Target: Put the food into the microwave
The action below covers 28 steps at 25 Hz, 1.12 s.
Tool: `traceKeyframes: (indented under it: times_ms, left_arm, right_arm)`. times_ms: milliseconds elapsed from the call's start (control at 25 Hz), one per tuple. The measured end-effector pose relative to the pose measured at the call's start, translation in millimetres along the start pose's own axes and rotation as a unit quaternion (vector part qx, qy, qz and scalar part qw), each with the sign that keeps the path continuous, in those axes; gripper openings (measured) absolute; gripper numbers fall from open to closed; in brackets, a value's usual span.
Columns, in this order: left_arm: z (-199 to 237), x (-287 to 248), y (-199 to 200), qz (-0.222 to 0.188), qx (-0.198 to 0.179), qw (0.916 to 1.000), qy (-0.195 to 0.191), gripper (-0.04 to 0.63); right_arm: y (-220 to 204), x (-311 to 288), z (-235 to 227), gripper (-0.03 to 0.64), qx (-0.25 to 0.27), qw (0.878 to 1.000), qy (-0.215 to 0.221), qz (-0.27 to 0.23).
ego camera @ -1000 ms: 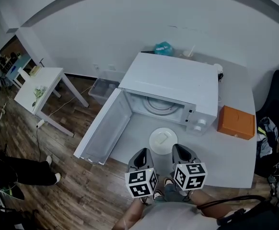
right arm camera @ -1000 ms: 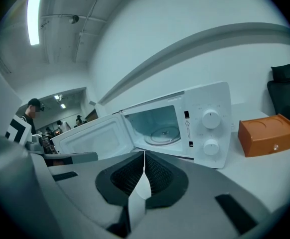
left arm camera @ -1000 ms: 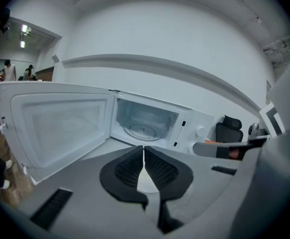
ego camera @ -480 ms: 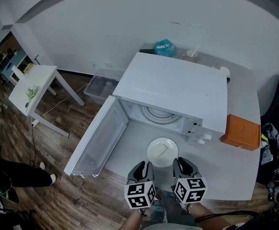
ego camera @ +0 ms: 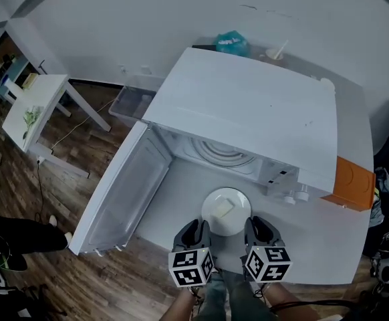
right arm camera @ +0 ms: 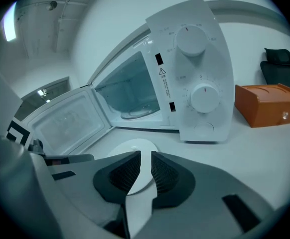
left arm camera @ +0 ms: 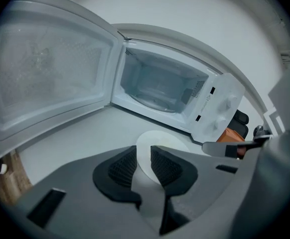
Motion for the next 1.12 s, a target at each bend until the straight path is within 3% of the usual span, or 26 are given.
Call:
traceKeyframes:
  times_ms: [1120]
  left_arm:
    - [-3,-46,-8,0.091,0.011,0.9958,-0.006,0.08]
  right_arm:
    - [-14,-36,-29,0.052,-0.018,0.996,-0.008,0.087]
Point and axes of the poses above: the fingertips, and each gripper's own axes: x backward along the fingers, z to its left, y out of its top, the point moved 4 cm from there along x, backward along the fingers, and after that the axes turned 13 degrees about y, right-handed, at the moved point
